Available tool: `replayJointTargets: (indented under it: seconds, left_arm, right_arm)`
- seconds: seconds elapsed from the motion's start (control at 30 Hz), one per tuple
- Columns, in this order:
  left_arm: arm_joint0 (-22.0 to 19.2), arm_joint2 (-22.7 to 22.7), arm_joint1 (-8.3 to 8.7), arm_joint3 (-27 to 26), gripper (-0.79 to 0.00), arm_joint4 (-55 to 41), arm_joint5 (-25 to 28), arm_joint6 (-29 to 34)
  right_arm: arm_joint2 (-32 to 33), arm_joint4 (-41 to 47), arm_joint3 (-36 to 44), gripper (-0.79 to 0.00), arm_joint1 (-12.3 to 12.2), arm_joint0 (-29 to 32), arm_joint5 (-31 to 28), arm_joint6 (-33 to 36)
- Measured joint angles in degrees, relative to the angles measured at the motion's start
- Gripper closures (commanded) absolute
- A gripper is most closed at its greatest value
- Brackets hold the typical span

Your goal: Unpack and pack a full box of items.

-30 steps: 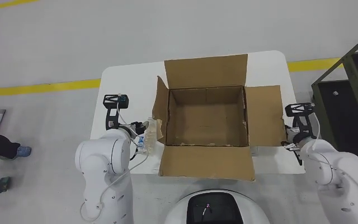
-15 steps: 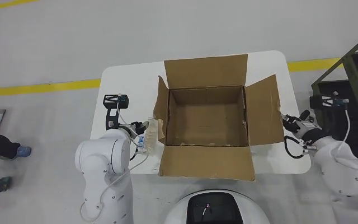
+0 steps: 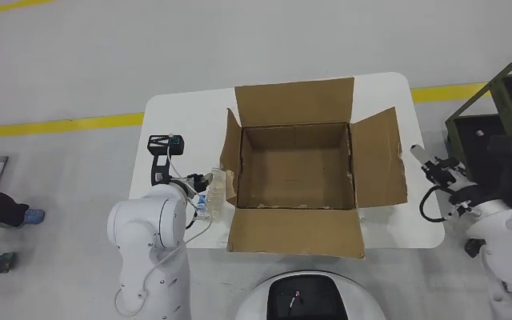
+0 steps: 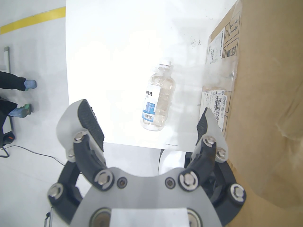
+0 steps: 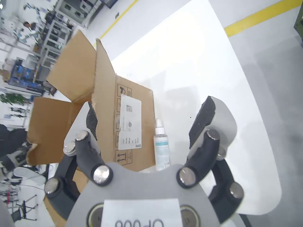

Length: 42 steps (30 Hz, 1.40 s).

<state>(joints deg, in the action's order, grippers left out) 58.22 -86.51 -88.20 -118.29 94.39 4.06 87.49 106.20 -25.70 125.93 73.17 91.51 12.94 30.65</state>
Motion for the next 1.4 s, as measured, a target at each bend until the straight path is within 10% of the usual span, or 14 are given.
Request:
replayJointTargets:
  seconds: [0.1, 0.2, 0.37, 1.03, 1.13, 1.4]
  left_arm:
    - [0.0, 0.0, 0.0, 0.0, -0.785, 0.0, 0.0, 0.0]
    - [0.0, 0.0, 0.0, 0.0, -0.785, 0.0, 0.0, 0.0]
    - [0.0, 0.0, 0.0, 0.0, -0.785, 0.0, 0.0, 0.0]
    - [0.0, 0.0, 0.0, 0.0, -0.785, 0.0, 0.0, 0.0]
    - [0.0, 0.0, 0.0, 0.0, -0.785, 0.0, 0.0, 0.0]
    - [0.0, 0.0, 0.0, 0.0, -0.785, 0.0, 0.0, 0.0]
  right_arm:
    - [1.7, 3.9, 0.3, -0.77, -0.1, 0.9, -2.5, 0.7]
    - [1.0, 5.1, -0.1, -0.348, -0.2, 0.8, -3.7, 1.4]
    - [-3.2, 3.9, -2.0, 0.0, -0.5, -1.0, -3.7, 4.3]
    - [-19.5, 9.2, -11.5, 0.0, 0.6, -10.7, 0.8, -4.3]
    - [-21.4, 6.8, -11.9, -0.785, 0.5, -12.7, 2.0, -4.2]
    - [-19.6, -8.7, -5.9, -0.785, -0.7, -12.0, 5.7, -1.4]
